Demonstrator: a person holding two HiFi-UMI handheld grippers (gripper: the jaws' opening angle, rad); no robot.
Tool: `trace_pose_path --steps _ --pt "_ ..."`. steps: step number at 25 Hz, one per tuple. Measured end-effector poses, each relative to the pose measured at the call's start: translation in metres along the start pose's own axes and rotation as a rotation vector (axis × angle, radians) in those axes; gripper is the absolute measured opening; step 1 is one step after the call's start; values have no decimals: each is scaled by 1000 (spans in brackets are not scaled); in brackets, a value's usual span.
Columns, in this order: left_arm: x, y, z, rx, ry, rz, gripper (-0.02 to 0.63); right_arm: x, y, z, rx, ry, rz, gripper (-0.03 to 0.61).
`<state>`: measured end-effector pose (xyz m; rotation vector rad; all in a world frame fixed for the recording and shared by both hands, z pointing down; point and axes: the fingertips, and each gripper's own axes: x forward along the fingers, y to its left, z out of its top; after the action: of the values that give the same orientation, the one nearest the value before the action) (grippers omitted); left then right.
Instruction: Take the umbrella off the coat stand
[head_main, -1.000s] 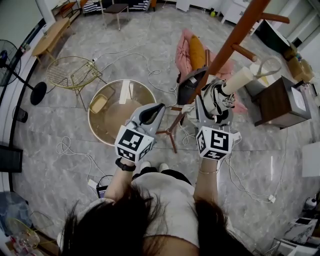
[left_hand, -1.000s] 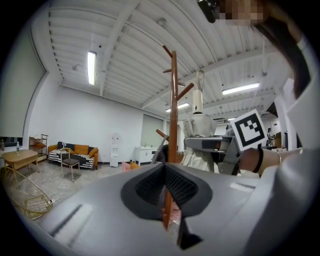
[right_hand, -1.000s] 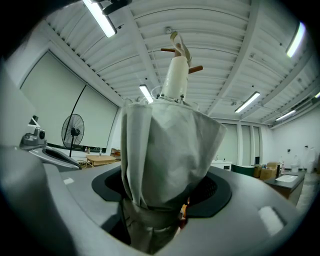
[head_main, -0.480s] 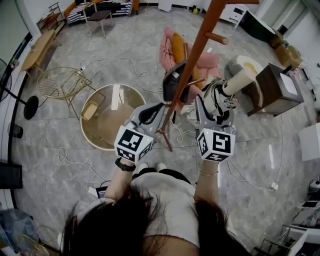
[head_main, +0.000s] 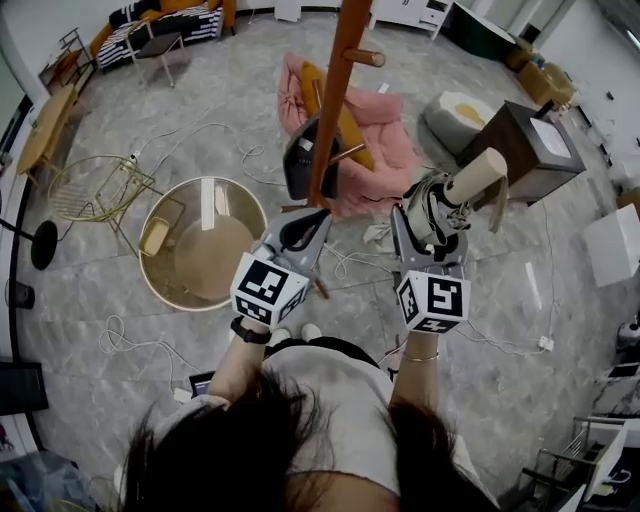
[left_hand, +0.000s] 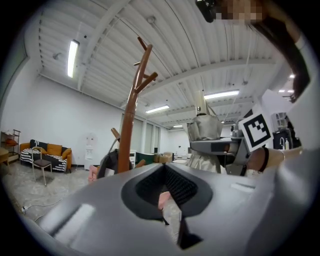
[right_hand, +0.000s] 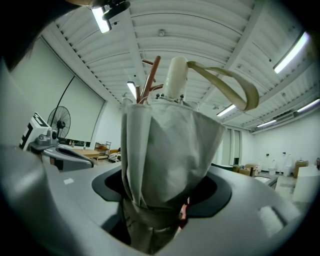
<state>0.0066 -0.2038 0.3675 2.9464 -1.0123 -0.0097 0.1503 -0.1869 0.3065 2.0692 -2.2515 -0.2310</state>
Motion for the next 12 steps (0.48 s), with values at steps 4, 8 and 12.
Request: trace_pose_path --steps 4,8,12 --pt "16 -19 -6 -8 7 -31 58 -16 -23 -22 18 38 -28 327" --pt "30 -29 -14 -13 29 -55 58 -26 -36 -40 12 67 -48 327" --pt "38 -41 -25 -17 51 -66 58 -36 -44 -58 13 78 -53 327"
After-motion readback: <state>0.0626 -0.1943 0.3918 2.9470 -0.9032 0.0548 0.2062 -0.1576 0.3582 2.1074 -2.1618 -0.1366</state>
